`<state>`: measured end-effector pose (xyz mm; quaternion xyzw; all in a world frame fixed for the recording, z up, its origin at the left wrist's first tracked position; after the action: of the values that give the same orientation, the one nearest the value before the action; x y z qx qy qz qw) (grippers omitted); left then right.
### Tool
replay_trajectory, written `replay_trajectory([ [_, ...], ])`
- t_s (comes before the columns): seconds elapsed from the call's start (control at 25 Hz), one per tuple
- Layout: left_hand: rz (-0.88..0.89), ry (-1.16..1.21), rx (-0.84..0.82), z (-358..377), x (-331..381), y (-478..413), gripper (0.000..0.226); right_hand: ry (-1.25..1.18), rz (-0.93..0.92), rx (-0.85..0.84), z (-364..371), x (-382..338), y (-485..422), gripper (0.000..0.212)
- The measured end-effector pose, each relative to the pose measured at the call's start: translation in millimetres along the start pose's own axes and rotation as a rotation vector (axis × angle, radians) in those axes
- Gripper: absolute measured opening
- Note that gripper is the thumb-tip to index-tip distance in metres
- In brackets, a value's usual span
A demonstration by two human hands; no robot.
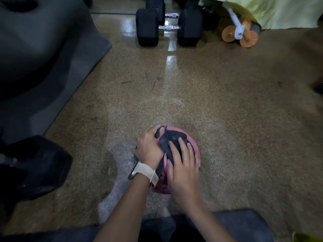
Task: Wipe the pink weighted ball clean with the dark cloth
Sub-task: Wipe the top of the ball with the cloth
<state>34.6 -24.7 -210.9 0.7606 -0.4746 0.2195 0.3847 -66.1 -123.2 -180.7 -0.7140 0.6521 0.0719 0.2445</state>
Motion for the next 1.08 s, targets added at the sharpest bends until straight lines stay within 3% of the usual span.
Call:
replay_trajectory([
  [0.08,-0.009,0.009,-0.007,-2,-2,0,0.041,-0.046,-0.026,-0.074,5,17,-19,0.050],
  [0.16,-0.016,-0.018,0.028,-1,-3,5,0.042,-0.163,0.167,-0.186,12,47,-69,0.055],
  [0.24,-0.042,0.016,0.060,-3,-3,14,0.047,-0.190,0.275,-0.166,12,54,-86,0.054],
  [0.36,-0.061,0.062,0.022,-4,-9,1,0.038,-0.074,0.078,-0.010,5,1,-16,0.049],
  [0.48,-0.037,0.087,0.003,-5,-14,-8,0.032,-0.092,0.026,-0.064,4,6,-17,0.052],
  [0.64,-0.099,0.050,0.036,-5,-10,-1,0.050,-0.160,0.271,-0.190,13,44,-90,0.055],
  [0.8,-0.120,0.020,-0.018,-5,-9,-14,0.046,-0.010,-0.026,-0.033,7,-7,-2,0.052],
  [0.88,-0.084,0.036,-0.033,-4,-13,-15,0.045,-0.039,-0.057,-0.014,7,3,-4,0.050],
  [1.0,-0.133,0.013,-0.014,-1,-16,-4,0.060,-0.181,0.196,-0.143,12,48,-78,0.047],
  [1.08,-0.175,-0.015,0.006,-1,-16,4,0.064,-0.153,0.232,-0.171,16,54,-92,0.044],
])
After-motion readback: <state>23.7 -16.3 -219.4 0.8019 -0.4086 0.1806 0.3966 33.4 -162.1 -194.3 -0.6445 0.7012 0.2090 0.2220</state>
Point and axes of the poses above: each hand's wrist, its own y-axis away from the middle knuckle, its own z-axis out of the palm, x = y × z, the point moved 5 cm from there along -y, towards the middle knuckle, and after that the axes turned 15 degrees about -z, right-handed, at the moved point
